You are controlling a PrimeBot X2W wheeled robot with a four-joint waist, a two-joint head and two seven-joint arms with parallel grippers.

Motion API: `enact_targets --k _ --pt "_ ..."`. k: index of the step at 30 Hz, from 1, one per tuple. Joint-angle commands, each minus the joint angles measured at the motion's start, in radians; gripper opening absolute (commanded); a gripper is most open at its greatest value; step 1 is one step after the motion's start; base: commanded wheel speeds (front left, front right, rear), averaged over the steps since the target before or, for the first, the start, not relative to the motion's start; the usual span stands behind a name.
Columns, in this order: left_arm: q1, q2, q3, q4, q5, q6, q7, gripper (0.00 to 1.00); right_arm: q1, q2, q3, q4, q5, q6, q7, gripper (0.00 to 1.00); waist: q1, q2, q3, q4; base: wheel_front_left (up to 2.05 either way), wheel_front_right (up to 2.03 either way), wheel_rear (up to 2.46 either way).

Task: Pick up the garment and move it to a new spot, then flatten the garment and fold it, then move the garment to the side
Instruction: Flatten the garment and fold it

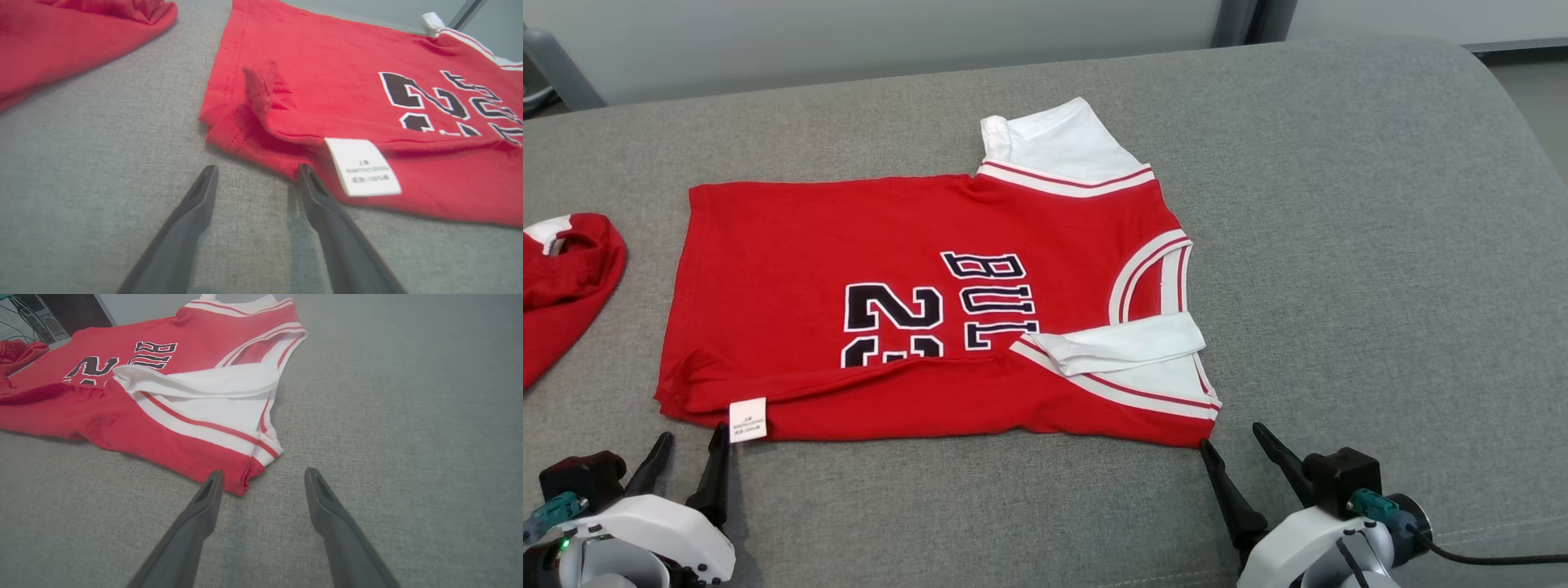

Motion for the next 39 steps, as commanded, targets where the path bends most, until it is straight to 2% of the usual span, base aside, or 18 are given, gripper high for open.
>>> enact_targets --k 1,11,12,13,14,15,16,17,26,33,39 --pt "-0.049 0.045 0.029 -0.010 -0.015 -0.006 -0.013 1.00 -0.022 0.003 0.024 -0.023 0.012 0.000 -0.016 1.00 0.0000 0.0000 0.004 -0.002 0.00 0.00 0.00" --pt "-0.067 0.072 -0.029 -0.016 -0.153 -0.006 -0.013 1.00 -0.032 0.003 0.033 -0.031 0.020 0.000 -0.031 1.00 0.0000 0.0000 0.028 -0.012 0.00 0.00 0.00" --pt "-0.069 0.076 -0.035 -0.014 -0.165 -0.006 -0.013 0.95 -0.033 0.003 0.034 -0.031 0.019 0.000 -0.032 1.00 0.0000 0.0000 0.030 -0.013 0.00 0.00 0.00" --pt "-0.073 0.075 -0.035 -0.011 -0.189 -0.006 -0.013 0.78 -0.034 0.003 0.036 -0.033 0.019 0.000 -0.033 1.00 0.0000 0.0000 0.033 -0.015 0.00 0.00 0.00" --pt "-0.077 0.078 -0.042 -0.011 -0.205 -0.006 -0.013 0.49 -0.035 0.003 0.039 -0.034 0.019 0.000 -0.034 1.00 0.0000 0.0000 0.035 -0.016 0.00 0.00 0.00" --pt "-0.082 0.081 -0.051 -0.015 -0.222 -0.006 -0.011 0.35 -0.036 0.003 0.043 -0.035 0.019 0.000 -0.035 1.00 0.0000 0.0000 0.037 -0.017 0.00 0.00 0.00" --pt "-0.086 0.081 -0.058 -0.021 -0.247 -0.006 -0.007 0.06 -0.036 0.003 0.049 -0.035 0.022 0.000 -0.036 1.00 0.0000 0.0000 0.040 -0.017 0.00 0.00 0.00" --pt "-0.089 0.084 -0.067 -0.029 -0.267 -0.006 -0.003 0.00 -0.034 0.003 0.054 -0.036 0.028 0.000 -0.036 1.00 0.0000 0.0000 0.043 -0.018 0.00 0.00 0.00" --pt "-0.092 0.130 -0.140 -0.052 -0.359 -0.006 -0.006 0.00 0.005 0.003 0.096 -0.038 0.075 0.000 -0.048 1.00 0.0000 0.0000 0.052 -0.025 0.00 0.00 0.00" --pt "-0.089 0.135 -0.171 -0.052 -0.323 -0.006 -0.012 0.00 0.049 0.003 0.099 -0.065 0.120 0.000 -0.053 1.00 0.0000 0.0000 0.048 -0.025 0.00 0.00 0.00" --pt "-0.076 0.120 -0.141 -0.069 -0.281 -0.006 -0.013 0.00 0.045 0.003 0.098 -0.075 0.134 0.000 -0.054 1.00 0.0000 0.0000 0.046 -0.026 0.00 0.00 0.00"
